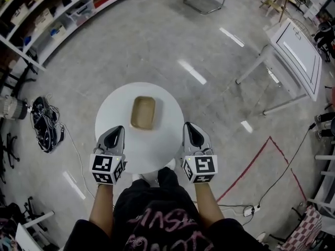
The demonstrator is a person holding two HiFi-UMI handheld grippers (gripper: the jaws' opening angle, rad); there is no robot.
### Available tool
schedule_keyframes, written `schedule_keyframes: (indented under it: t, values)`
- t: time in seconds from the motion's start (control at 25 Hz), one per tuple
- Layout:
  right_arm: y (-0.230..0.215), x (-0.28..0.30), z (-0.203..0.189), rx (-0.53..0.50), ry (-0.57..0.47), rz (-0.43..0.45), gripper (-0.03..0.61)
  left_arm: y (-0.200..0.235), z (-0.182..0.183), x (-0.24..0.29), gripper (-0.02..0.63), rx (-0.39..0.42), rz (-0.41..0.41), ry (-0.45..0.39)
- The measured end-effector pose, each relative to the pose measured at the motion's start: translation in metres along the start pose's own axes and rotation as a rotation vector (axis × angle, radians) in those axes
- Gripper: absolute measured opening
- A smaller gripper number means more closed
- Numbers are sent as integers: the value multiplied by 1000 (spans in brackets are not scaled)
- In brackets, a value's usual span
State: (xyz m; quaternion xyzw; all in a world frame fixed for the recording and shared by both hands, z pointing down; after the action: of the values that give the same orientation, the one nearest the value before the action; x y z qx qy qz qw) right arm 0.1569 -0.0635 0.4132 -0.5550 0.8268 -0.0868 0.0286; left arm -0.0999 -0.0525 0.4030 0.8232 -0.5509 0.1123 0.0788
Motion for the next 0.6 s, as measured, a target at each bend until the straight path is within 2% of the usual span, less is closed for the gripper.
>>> schedule_keyframes:
  t: [0.6]
  values:
    - [9,19,-4,15,5,46,9,12,2,8,-2,-12,20,-20]
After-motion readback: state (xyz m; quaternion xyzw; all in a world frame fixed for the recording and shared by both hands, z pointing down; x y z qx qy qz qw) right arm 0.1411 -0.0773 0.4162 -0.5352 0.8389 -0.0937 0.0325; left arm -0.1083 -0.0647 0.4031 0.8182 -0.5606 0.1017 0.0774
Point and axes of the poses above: the fingertips, and each gripper's own axes: x forward along the fingers, y to its left, z out of its top, the point moved 5 cm from there along -x, backward along the fingers, and after that the axes turned 13 degrees about -y, right-handed, at the moved point
